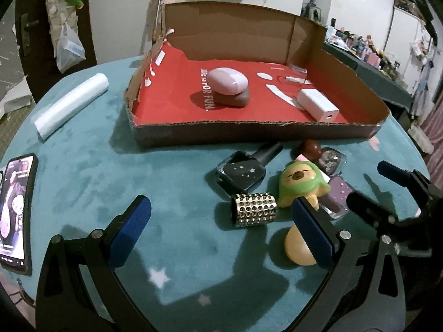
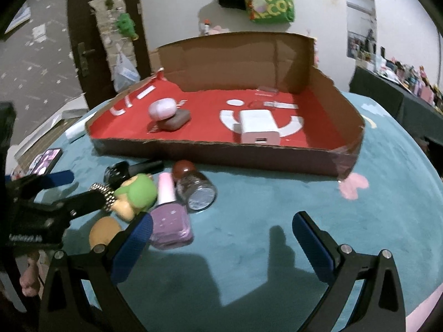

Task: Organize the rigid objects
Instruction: 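Close right tool on purple nail polish bottle while left tool grips gold magnet cube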

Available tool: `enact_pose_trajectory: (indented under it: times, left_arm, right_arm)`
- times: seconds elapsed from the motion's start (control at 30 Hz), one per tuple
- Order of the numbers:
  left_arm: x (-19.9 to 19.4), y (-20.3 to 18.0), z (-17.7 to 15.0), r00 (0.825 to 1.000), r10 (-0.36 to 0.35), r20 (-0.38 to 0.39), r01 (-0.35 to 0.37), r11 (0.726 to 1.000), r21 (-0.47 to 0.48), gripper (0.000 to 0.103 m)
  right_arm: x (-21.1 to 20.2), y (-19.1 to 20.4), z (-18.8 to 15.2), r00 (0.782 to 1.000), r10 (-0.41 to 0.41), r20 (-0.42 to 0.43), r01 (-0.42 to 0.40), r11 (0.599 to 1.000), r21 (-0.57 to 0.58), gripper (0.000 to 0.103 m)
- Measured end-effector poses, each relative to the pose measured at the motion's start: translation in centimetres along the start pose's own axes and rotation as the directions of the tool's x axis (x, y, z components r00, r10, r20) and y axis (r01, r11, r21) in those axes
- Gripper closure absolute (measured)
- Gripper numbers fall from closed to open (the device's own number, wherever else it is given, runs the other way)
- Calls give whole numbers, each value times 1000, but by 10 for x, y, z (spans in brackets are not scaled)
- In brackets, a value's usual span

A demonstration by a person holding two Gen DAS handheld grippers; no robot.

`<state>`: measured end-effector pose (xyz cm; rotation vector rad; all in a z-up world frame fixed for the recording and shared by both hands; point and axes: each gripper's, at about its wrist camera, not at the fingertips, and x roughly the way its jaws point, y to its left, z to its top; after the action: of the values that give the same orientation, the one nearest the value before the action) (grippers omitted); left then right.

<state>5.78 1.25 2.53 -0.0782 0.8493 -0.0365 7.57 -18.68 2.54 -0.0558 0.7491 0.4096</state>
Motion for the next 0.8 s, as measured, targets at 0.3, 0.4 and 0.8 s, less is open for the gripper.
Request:
enact_pose_trajectory:
  times: [0.3, 0.4, 0.8]
  left_arm:
    - [8, 5, -1, 1000, 2, -8, -2, 1000, -17, 1]
    - [9, 5, -2, 1000, 1, -1, -1, 1000, -17, 1]
    - [13, -5, -5, 999, 32, 2, -33, 999, 34, 53]
  right_arm:
    - [4, 19, -5, 998, 68, 0, -68, 994, -83, 32]
    - [5, 24, -6, 996, 93, -6, -93, 991, -97, 37]
    - [15, 33, -8, 993, 116, -33, -119, 985, -125, 63]
